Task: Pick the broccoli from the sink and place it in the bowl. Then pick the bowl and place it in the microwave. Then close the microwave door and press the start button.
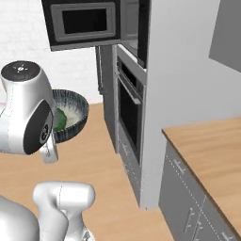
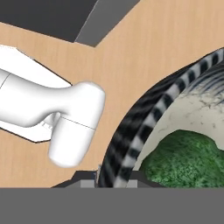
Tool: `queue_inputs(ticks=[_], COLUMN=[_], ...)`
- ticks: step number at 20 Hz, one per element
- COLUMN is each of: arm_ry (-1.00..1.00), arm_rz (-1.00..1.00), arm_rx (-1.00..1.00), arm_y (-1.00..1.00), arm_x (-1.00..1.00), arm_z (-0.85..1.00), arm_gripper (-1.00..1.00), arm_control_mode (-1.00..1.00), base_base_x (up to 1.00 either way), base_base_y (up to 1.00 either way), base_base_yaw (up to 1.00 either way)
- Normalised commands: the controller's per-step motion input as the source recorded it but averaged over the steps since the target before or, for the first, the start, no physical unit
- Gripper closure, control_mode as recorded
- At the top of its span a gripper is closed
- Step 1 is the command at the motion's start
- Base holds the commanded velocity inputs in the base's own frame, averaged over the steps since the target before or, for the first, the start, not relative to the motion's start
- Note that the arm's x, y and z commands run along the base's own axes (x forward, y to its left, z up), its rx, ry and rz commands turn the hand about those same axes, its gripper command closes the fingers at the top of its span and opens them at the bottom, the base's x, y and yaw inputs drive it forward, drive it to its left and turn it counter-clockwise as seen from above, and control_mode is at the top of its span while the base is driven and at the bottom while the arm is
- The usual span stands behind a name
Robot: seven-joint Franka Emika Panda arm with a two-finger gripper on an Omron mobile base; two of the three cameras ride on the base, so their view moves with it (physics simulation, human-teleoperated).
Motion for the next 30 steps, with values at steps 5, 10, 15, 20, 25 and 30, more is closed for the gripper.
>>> queue_inputs(ticks=[5, 10, 15, 20, 25, 30], arm_ry=[0.00, 0.00, 0.00, 0.00, 0.00, 0.00], arm_rz=[0.00, 0.00, 0.00, 0.00, 0.00, 0.00], arm_rx=[0.00, 0.00, 0.00, 0.00, 0.00, 0.00], arm_y=[0.00, 0.00, 0.00, 0.00, 0.00, 0.00], arm_x=[0.00, 0.00, 0.00, 0.00, 0.00, 0.00], arm_z=[0.00, 0.00, 0.00, 0.00, 0.00, 0.00], arm_gripper=[1.00, 1.00, 1.00, 1.00, 1.00, 1.00], arm_control_mode=[1.00, 1.00, 1.00, 1.00, 1.00, 1.00], base_base_x=[1.00, 0.92, 0.93, 0.75, 0.36, 0.57], base_base_y=[0.27, 0.58, 0.46, 0.54, 0.16, 0.00], base_base_yaw=[-0.23, -0.33, -0.39, -0.36, -0.30, -0.24])
